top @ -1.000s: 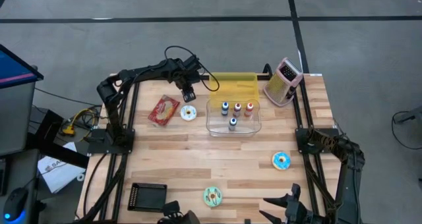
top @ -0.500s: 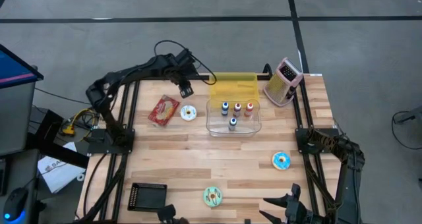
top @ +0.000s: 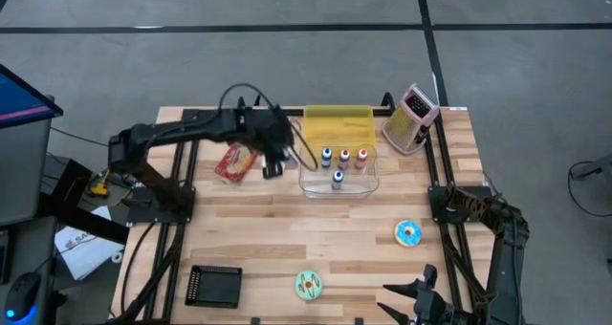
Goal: Pick & Place Food Item
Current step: Put the blue food coloring bottle into the transparent bin
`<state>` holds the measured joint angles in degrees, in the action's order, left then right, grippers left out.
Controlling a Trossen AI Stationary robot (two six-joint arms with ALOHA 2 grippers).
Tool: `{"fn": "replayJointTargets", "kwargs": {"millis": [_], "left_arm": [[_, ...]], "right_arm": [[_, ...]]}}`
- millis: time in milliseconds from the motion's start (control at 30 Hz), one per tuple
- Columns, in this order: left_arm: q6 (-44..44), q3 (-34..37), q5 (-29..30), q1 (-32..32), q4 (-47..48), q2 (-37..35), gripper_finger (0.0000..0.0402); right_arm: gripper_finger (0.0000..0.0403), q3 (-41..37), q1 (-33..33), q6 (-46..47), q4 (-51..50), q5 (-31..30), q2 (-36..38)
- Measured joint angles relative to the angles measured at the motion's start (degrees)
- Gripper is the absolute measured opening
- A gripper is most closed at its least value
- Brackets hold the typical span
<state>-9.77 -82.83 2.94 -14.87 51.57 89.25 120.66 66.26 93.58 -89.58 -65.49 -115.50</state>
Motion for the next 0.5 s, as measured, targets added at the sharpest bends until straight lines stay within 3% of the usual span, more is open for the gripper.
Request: {"fn": "replayJointTargets", "kwargs": {"millis": [167, 500], "left_arm": [[0.1, -2.2, 3.4, 5.5, -0.9, 1.9, 0.0107], [-2.3, -16.5, 2.9, 6.2, 4.6, 12.3, 0.0107]], "right_arm": [[0.0175, 0.0, -0.2, 0.0, -0.3, 0.0, 0.0], [0.0175, 0.0, -0.8, -0.1, -0.5, 0.0, 0.0]]}}
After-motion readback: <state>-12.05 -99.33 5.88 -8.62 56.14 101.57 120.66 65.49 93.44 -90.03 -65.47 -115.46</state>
